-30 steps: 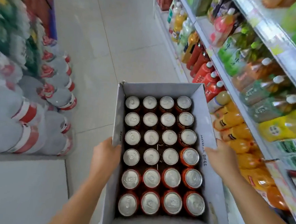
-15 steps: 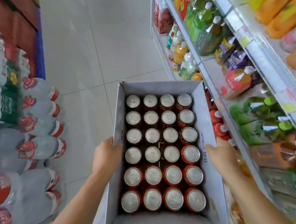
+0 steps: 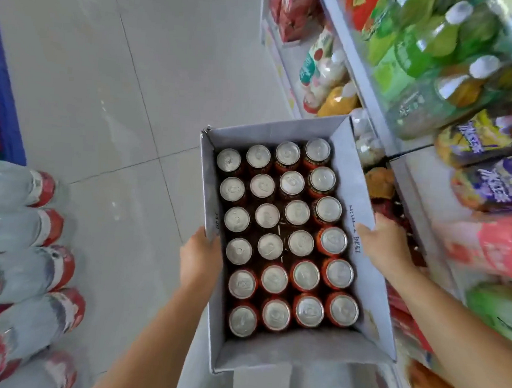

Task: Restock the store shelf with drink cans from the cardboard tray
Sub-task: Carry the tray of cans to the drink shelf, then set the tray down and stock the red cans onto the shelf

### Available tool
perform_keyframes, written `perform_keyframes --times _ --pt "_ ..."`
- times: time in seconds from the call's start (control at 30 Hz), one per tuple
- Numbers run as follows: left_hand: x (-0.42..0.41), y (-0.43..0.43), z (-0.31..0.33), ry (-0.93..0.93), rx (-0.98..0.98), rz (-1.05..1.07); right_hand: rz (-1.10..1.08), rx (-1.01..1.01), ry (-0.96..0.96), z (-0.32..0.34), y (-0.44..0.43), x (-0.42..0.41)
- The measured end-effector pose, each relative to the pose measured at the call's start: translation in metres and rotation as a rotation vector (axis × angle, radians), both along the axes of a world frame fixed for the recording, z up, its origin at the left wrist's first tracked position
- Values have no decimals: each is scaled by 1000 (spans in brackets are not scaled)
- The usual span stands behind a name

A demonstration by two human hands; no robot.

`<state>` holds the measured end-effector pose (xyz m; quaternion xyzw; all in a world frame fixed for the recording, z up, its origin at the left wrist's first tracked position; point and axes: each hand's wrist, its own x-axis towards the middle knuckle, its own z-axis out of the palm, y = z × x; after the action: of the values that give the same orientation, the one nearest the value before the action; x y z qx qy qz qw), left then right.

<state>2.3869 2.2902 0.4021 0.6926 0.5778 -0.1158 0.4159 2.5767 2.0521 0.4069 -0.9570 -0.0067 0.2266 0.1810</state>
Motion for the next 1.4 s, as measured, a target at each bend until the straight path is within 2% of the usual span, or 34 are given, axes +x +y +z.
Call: perform_keyframes --times 0.13,0.27,0.4,0.6,0.77,0.9,1.0,1.07,1.13,1.17,1.2,1.3,1.4 --pt "38 23 -97 54 -24 33 3 4 56 -91 34 40" --pt "61 36 -204 8 -29 64 83 -9 37 -205 51 74" --pt "74 40 -297 33 -7 81 85 -5 96 -311 60 93" --pt "79 31 -387 34 -16 128 63 -7 108 -407 59 97" --pt "68 13 -412 -8 -16 135 24 -58 131 -441 45 91" --pt "64 9 -415 -16 -33 135 23 -40 162 -442 43 86" --pt "63 12 -413 48 -107 27 -27 -35 275 -437 48 86" --pt "64 12 -401 47 18 -77 27 -34 213 -423 50 80" --pt "69 8 -384 -71 301 -248 179 13 -15 -402 54 68" --pt "72 4 -380 -151 372 -340 261 68 -93 -393 57 59" --pt "76 -1 -378 -206 357 -428 337 117 -103 -387 60 47" --pt "87 -19 -394 -126 67 -577 491 147 133 -399 66 19" --pt "88 -25 -425 74 45 -623 526 57 280 -426 68 8"
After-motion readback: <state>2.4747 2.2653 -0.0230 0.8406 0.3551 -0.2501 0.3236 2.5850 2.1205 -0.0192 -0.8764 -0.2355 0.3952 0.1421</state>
